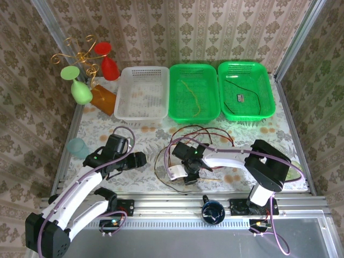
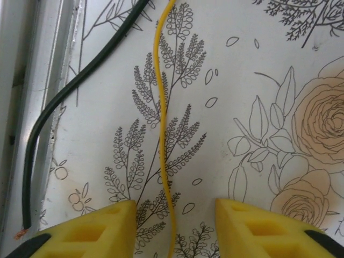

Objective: Untangle the cables

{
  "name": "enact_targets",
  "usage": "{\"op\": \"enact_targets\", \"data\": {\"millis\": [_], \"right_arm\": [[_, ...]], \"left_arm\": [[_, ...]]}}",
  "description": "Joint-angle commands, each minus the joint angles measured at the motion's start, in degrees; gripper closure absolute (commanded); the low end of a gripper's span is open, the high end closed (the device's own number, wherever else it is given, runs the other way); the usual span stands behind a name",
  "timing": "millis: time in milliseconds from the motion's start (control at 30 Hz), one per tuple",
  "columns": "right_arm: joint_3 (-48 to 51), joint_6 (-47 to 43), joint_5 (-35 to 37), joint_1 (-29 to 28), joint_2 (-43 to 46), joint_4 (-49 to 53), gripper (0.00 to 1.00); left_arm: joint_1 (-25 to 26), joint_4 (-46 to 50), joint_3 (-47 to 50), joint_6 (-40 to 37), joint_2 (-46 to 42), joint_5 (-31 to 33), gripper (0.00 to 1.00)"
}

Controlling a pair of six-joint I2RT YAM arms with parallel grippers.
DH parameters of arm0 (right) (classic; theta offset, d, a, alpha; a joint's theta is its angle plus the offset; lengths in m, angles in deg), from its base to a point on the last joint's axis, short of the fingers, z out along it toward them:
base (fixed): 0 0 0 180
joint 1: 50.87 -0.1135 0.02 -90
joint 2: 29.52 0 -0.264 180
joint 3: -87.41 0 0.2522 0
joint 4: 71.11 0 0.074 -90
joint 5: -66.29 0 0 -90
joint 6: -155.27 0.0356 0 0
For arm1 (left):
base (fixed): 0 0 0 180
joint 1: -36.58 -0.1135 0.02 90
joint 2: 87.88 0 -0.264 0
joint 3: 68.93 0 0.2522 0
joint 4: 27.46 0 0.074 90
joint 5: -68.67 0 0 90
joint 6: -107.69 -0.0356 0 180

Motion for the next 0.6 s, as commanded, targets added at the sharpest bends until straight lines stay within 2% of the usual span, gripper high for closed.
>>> {"op": "enact_targets", "data": {"millis": [0, 100, 367, 567], "right_arm": [[-0.4, -0.9, 4.9, -0.4, -4.1, 0.8, 0.69], [-0.8, -0.6, 7.3, -1.0, -5.2, 0.5, 0.8], [2.7, 0.7, 10.2, -1.8, -3.1, -6.6, 0.99], [2.3, 0.8, 11.3, -1.9, 4.4, -7.5, 1.0]], "left_arm": [[-0.4, 1.4, -0.4, -0.1, -0.1, -0.7, 0.29], [-0.4, 1.8, -1.0, -0.4, -0.1, -0.5, 0.29], [-0.4, 2.3, -2.6, -1.8, -0.2, -0.7, 0.29], [-0.4, 2.4, -6.7, -8.2, -0.4, -0.7, 0.29]]}}
